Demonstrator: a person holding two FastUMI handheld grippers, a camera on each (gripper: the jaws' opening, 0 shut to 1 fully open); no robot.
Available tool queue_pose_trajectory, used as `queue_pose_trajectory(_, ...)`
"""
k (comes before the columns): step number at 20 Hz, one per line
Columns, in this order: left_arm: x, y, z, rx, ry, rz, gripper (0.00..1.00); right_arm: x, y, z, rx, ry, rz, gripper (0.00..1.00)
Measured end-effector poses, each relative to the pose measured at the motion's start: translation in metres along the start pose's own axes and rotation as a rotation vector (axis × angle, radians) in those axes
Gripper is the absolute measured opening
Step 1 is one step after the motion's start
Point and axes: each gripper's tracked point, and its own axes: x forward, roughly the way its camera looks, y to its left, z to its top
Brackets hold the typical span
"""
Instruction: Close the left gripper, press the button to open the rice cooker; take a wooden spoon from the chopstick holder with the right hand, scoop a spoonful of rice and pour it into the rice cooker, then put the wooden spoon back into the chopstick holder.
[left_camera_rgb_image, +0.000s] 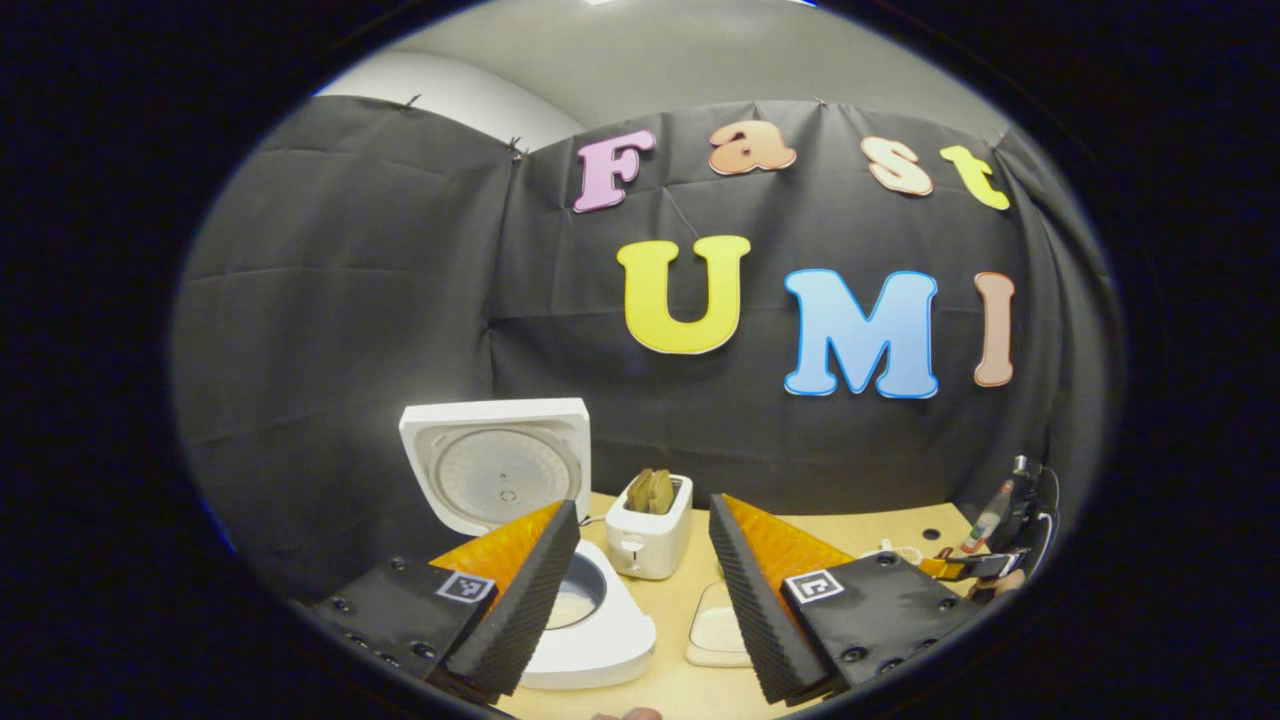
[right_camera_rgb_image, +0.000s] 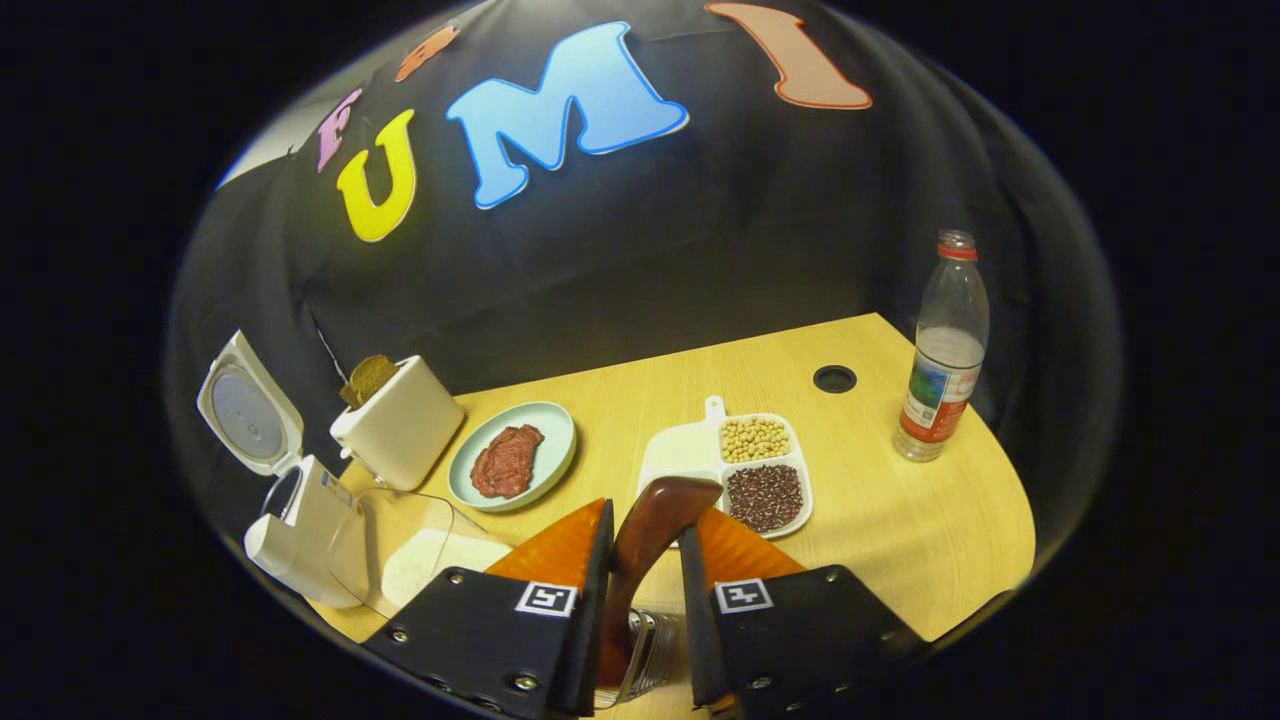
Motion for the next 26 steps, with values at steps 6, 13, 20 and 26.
queue_pose_trajectory(6,0.021,-0.011,0.004,-0.003,-0.01,-0.098,0.9,-0.032,0.024,0.0,0.033,-0.037,-0.016,0.11)
queue_pose_trajectory(13,0.041,-0.016,0.023,-0.038,-0.048,-0.257,0.9,-0.071,0.049,0.021,0.077,-0.141,-0.055,0.11)
queue_pose_trajectory(20,0.034,-0.012,0.029,-0.088,-0.079,-0.381,0.9,-0.112,0.082,0.063,0.085,-0.227,-0.118,0.05)
queue_pose_trajectory(26,0.034,0.012,0.041,-0.103,-0.102,-0.34,0.89,-0.109,0.156,0.098,0.06,-0.258,0.028,0.05)
